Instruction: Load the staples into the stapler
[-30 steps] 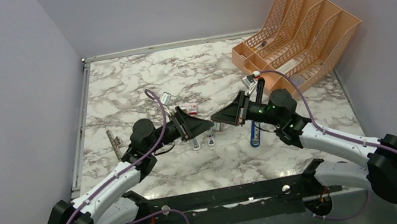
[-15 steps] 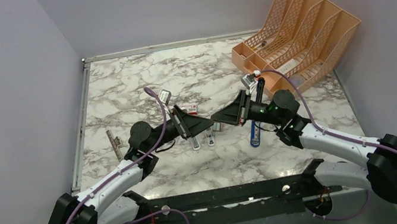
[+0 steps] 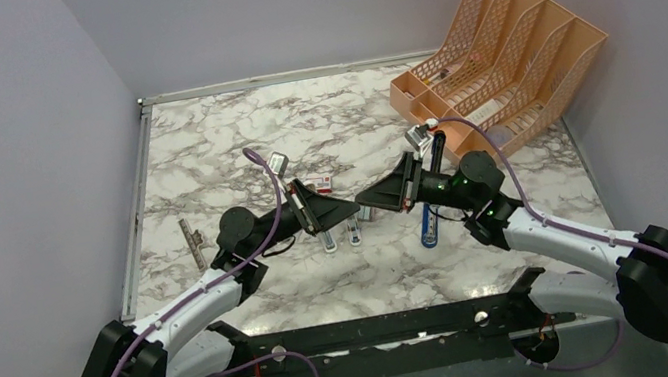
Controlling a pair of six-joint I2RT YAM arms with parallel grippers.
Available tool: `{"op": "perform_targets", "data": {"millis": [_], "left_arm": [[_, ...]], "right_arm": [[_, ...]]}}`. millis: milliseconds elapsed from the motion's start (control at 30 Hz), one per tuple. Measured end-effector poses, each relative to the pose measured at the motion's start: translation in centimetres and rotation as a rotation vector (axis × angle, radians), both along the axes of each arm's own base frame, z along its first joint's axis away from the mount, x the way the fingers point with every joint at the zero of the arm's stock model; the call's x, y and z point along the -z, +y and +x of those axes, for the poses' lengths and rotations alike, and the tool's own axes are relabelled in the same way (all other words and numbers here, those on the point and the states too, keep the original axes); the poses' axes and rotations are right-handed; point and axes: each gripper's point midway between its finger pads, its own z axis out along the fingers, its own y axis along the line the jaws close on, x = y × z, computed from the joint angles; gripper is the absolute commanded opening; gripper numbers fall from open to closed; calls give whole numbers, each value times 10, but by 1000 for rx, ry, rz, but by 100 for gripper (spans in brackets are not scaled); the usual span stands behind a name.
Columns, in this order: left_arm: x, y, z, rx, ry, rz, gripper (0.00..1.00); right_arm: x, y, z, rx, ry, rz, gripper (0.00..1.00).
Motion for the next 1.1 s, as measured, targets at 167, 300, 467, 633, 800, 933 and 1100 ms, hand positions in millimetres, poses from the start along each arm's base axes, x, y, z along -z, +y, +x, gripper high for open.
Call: {"op": "perform_targets", "data": {"millis": [167, 300, 467, 633, 800, 933, 1100], "left_arm": [[0, 0, 0, 0, -1, 0, 22], [0, 0, 0, 0, -5, 0, 19], [0, 0, 0, 0, -8, -1, 16], [-1, 0, 0, -1, -14, -3, 15], [-1, 0, 0, -2, -20, -2, 15], [3, 0, 0, -3, -21, 2, 15], [24, 2, -3, -5, 10, 37, 15]], "right_arm": [[0, 0, 0, -2, 0, 0, 24], [-1, 0, -1, -4, -2, 4, 26], [-2, 0, -1, -4, 2, 6, 31], [-1, 0, -1, -4, 2, 6, 35], [-3, 0, -1, -3, 5, 9, 56], [-8, -5, 0, 32, 3, 17, 65], [-19, -19, 5, 135, -9, 8, 66]]}}
